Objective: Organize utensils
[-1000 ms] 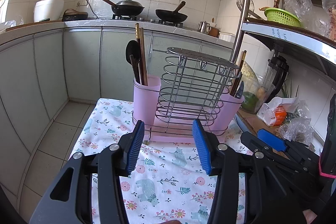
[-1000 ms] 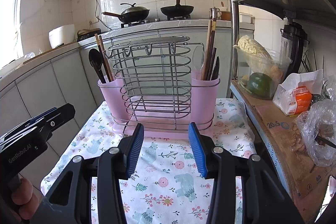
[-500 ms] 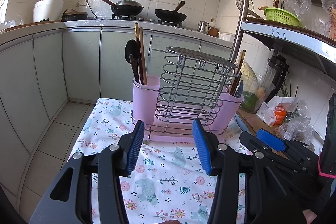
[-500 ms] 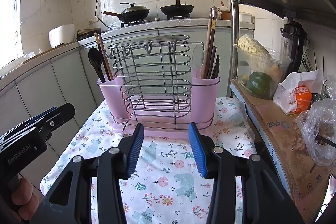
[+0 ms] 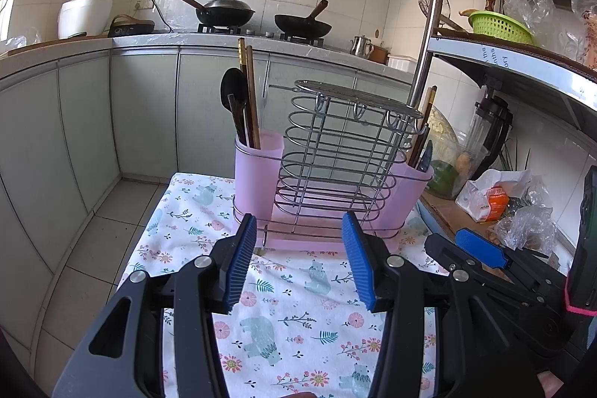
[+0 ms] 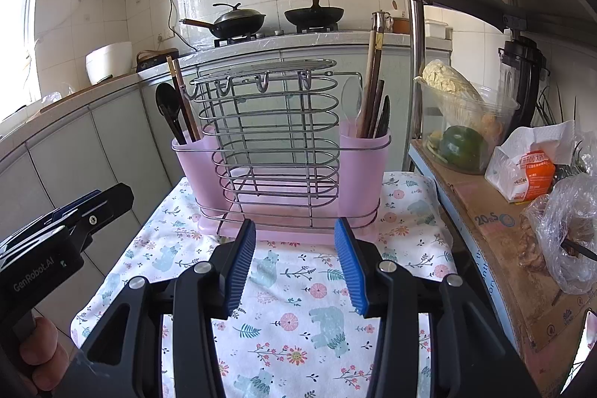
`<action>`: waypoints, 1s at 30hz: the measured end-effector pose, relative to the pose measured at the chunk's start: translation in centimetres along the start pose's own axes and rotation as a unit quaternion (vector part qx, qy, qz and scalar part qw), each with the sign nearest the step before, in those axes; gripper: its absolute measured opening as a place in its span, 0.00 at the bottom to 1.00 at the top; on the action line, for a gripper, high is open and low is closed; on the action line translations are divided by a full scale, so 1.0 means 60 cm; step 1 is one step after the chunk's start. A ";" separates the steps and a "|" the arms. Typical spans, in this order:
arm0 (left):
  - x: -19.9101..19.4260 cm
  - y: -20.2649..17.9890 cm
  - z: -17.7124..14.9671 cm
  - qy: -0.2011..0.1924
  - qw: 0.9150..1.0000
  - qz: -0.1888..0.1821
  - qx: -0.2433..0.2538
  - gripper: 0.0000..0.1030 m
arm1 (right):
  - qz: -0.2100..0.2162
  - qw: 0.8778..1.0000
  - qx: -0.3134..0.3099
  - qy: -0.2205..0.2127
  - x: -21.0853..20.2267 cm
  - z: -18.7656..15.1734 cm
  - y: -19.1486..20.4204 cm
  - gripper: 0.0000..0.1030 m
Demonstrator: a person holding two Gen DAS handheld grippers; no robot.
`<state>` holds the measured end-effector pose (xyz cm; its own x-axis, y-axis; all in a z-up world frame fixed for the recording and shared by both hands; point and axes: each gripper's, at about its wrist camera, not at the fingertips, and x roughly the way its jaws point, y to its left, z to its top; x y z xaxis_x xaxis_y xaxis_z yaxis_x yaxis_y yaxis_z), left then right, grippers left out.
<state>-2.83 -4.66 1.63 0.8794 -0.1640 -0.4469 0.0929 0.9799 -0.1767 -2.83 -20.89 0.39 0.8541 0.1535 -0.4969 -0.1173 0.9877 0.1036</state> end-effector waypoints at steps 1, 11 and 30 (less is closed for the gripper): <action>0.000 0.000 -0.001 0.000 1.000 0.000 0.000 0.47 | 0.000 1.000 0.000 0.000 0.000 0.000 0.000 0.42; 0.004 0.006 -0.001 0.003 1.000 -0.003 0.002 0.47 | 0.000 1.000 0.000 0.001 0.000 -0.002 -0.001 0.42; 0.023 0.009 -0.005 0.020 1.000 -0.003 0.009 0.47 | -0.002 1.000 0.004 0.007 0.012 -0.006 -0.015 0.42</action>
<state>-1.73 -4.42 0.65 0.8594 -0.1748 -0.4805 0.1076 0.9805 -0.1643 -2.31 -21.64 -0.37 0.8472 0.1506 -0.5095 -0.1105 0.9880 0.1084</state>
